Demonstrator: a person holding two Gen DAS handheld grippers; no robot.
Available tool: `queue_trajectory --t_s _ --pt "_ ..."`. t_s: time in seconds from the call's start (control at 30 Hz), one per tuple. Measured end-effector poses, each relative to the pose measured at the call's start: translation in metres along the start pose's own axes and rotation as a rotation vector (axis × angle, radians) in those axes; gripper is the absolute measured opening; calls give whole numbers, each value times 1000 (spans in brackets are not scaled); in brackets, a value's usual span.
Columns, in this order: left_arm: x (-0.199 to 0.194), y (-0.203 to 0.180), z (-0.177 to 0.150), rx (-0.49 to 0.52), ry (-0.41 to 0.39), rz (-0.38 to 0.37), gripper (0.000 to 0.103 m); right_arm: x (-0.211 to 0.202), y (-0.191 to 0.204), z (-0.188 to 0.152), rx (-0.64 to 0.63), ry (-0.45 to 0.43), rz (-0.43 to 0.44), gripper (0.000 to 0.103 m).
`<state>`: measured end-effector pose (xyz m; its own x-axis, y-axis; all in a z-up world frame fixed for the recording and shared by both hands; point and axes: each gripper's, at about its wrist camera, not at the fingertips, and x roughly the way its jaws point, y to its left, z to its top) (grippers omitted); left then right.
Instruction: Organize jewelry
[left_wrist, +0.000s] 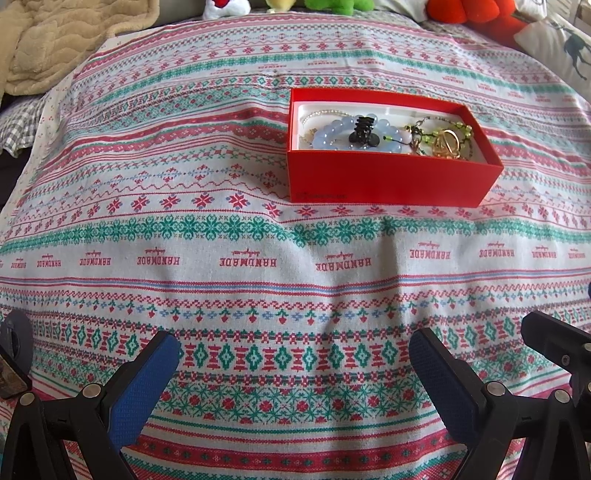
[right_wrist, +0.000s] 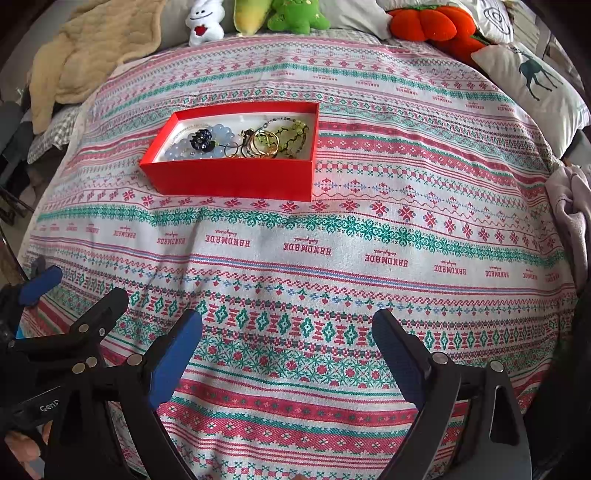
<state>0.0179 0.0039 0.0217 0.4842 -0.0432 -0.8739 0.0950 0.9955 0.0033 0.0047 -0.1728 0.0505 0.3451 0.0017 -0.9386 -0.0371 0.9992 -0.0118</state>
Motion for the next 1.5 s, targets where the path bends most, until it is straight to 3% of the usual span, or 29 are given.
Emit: queue_trajectory --t_s 1.5 --pt "-4 4 0 1 -7 14 102 0 -1 0 0 -3 -4 95"
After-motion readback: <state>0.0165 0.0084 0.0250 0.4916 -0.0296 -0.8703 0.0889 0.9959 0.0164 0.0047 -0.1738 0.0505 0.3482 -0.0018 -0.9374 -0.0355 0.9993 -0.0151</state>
